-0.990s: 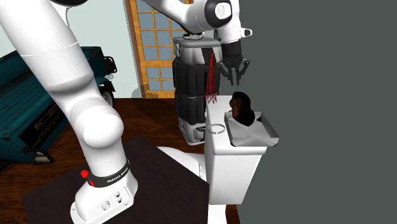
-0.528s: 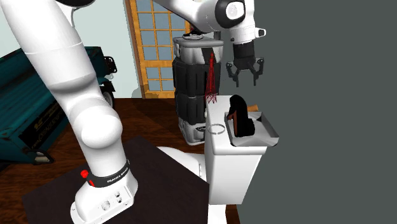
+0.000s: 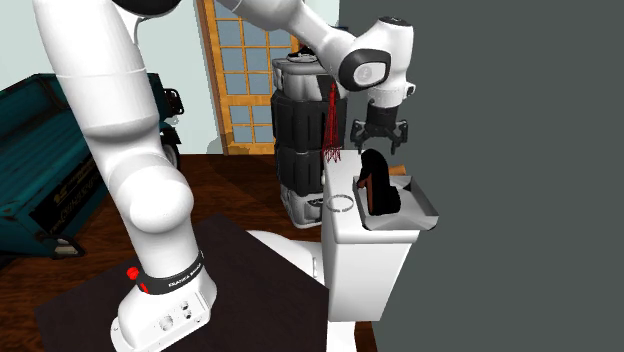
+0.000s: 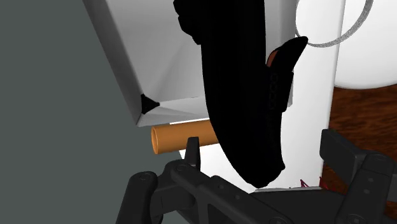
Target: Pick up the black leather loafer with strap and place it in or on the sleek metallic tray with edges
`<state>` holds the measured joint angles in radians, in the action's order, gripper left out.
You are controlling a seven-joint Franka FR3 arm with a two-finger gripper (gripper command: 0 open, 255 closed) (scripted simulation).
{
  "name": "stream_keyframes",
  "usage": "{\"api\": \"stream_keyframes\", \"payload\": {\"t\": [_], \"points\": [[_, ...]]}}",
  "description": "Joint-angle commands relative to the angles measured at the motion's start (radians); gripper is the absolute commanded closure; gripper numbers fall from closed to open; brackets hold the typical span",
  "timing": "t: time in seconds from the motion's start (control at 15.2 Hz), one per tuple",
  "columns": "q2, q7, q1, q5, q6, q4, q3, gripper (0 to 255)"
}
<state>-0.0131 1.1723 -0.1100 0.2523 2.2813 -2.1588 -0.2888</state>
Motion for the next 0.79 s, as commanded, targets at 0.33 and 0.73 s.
{"api": "stream_keyframes", "payload": {"t": [0.33, 0.73], "points": [[0.067, 0.063, 0.006, 0.073, 0.077, -0.019, 0.007, 0], [0.072, 0.066, 0.006, 0.077, 0.083, -0.021, 0.008, 0]]}}
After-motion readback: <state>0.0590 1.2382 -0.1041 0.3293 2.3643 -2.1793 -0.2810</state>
